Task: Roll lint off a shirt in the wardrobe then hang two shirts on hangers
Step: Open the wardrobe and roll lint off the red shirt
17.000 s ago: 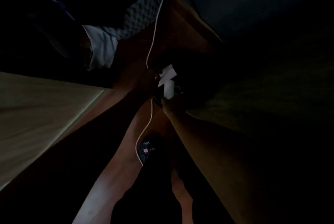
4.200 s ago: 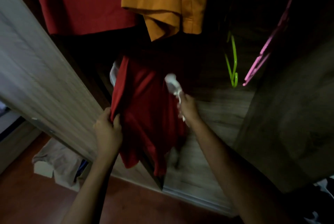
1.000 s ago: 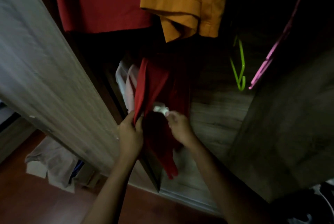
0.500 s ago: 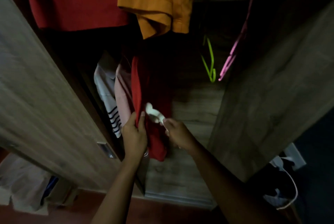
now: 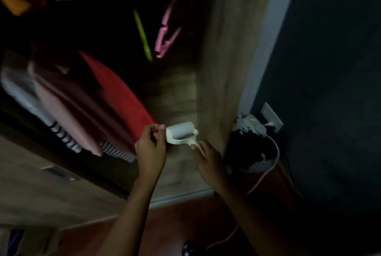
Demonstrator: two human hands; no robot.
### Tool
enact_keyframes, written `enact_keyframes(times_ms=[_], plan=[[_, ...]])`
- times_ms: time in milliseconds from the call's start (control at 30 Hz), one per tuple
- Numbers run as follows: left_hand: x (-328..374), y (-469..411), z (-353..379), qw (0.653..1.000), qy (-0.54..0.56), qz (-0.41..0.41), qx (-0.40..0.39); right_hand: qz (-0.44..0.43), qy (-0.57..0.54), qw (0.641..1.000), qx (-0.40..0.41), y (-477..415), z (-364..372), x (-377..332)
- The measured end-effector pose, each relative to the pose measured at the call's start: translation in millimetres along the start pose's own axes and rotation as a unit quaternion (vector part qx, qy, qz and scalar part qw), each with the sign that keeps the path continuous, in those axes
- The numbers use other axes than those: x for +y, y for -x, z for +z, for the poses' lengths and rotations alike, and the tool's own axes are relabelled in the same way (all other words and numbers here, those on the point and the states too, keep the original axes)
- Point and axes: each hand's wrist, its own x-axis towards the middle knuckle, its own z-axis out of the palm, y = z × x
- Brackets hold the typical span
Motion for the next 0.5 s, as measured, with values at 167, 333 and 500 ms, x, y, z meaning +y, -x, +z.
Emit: enact_keyframes(times_ms=[167, 333, 500], plan=[[49, 85, 82, 0.994, 0.022, 0.036, -0.096, 0.075, 0.016, 0.99, 0.116, 80, -98, 69], [95, 198, 171, 0.967, 0.028, 0.083, -0.237, 0.202, -0.041, 0.952, 0.227, 170, -193, 139], [119, 341, 251, 0.906, -0.006, 0.144, -0.399, 0.336, -0.063, 0.88, 0.329, 268, -269, 216]])
